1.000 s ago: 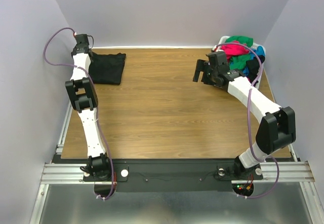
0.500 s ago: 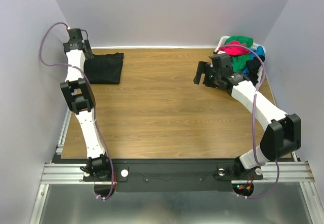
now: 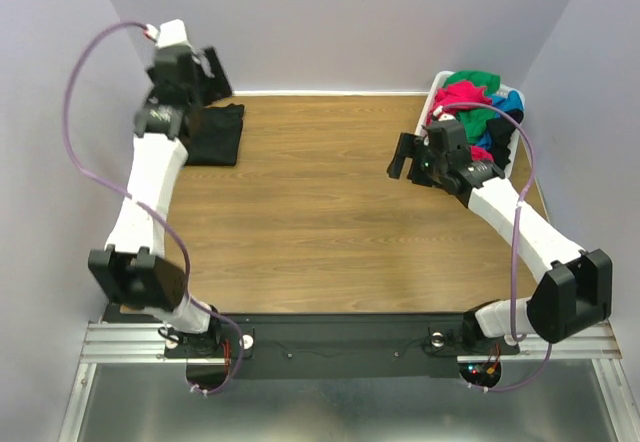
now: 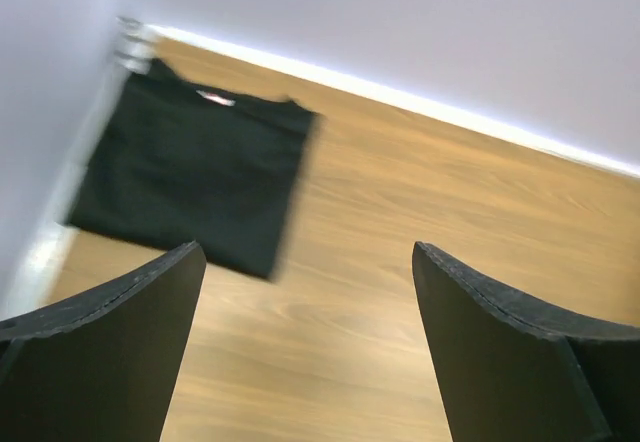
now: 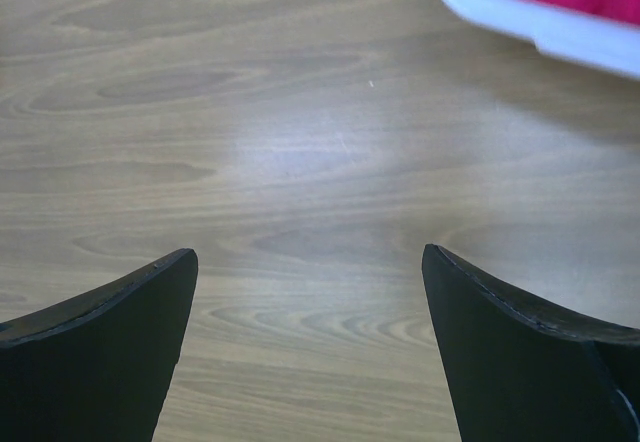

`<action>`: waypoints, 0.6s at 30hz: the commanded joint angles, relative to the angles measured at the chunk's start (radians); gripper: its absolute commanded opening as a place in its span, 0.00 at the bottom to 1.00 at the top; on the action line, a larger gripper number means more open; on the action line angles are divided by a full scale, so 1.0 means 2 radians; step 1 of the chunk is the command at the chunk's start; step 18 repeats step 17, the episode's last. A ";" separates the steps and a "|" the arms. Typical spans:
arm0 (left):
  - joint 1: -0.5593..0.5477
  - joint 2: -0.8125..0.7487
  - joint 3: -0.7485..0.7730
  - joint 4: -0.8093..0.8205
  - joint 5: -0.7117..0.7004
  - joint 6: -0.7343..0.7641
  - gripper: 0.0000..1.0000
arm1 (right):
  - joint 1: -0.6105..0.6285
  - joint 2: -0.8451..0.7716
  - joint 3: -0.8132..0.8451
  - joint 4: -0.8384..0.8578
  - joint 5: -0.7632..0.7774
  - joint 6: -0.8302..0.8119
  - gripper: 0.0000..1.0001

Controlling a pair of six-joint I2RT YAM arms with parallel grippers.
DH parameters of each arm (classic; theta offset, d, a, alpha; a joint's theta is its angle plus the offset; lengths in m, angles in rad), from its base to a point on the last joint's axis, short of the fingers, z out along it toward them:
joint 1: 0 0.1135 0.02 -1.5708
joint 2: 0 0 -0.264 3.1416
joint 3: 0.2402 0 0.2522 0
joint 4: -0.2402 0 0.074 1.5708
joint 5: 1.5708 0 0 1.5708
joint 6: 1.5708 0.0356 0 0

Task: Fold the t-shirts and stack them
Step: Neatly place the folded tshirt to the corner

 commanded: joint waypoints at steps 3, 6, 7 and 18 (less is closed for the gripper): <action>-0.112 -0.138 -0.214 0.078 -0.046 -0.114 0.98 | 0.001 -0.046 -0.054 0.013 0.010 0.033 1.00; -0.155 -0.192 -0.301 0.074 -0.081 -0.142 0.98 | 0.001 -0.075 -0.096 0.014 0.015 0.047 1.00; -0.161 -0.204 -0.333 0.069 -0.082 -0.151 0.98 | 0.000 -0.083 -0.107 0.016 0.018 0.053 1.00; -0.172 -0.313 -0.445 0.047 -0.107 -0.203 0.99 | 0.000 -0.195 -0.193 0.028 0.052 0.075 1.00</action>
